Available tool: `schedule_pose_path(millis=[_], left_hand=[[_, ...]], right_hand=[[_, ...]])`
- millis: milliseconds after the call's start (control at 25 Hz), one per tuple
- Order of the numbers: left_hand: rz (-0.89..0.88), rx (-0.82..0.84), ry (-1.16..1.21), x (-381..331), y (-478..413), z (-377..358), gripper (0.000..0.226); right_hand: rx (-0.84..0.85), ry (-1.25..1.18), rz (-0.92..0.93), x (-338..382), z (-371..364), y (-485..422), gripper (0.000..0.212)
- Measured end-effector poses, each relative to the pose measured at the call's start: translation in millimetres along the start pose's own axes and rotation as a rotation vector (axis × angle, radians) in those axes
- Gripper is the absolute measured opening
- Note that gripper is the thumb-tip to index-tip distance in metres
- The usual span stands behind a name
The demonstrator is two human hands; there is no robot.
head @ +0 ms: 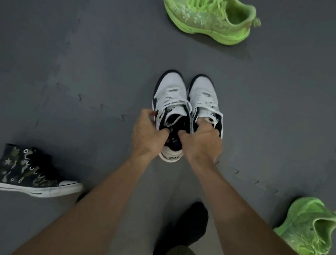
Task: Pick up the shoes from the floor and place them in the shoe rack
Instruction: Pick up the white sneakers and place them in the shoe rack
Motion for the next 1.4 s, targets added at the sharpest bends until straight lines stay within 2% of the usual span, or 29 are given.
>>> schedule_pose_path(millis=[120,360,480,600,840,1080,1240,1400], left_hand=[[0.068,-0.126,0.129,10,39,67,0.043],[0.195,-0.318,0.357,8,136,238,0.05],[0.214,-0.395,0.464,-13,170,327,0.049],[0.216,-0.423,0.538,-32,186,414,0.052],[0.213,-0.452,0.718,-72,180,574,0.062],[0.286,-0.526,0.768,-108,140,692,0.063],[0.419,-0.584,0.76,-127,96,754,0.053],[0.444,-0.647,0.825,-141,58,825,0.051]], right_hand=[[0.067,0.091,0.134,54,14,44,0.029],[0.161,0.326,0.465,215,63,154,0.042],[0.198,0.357,0.551,309,91,204,0.048],[0.183,0.34,0.637,403,111,245,0.04],[0.133,0.326,0.803,590,127,297,0.022],[0.228,0.293,0.897,731,103,291,0.021],[0.318,0.364,0.953,817,72,269,0.024],[0.35,0.409,1.044,907,44,269,0.023]])
Point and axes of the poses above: each hand's wrist, its own y-axis away from the middle knuckle, its own z-axis out of the back of the hand, x = y × z, the point moved 3 cm from there along -y, towards the middle knuckle, and after that the axes turned 6 degrees about z, right-handed, at the moved point
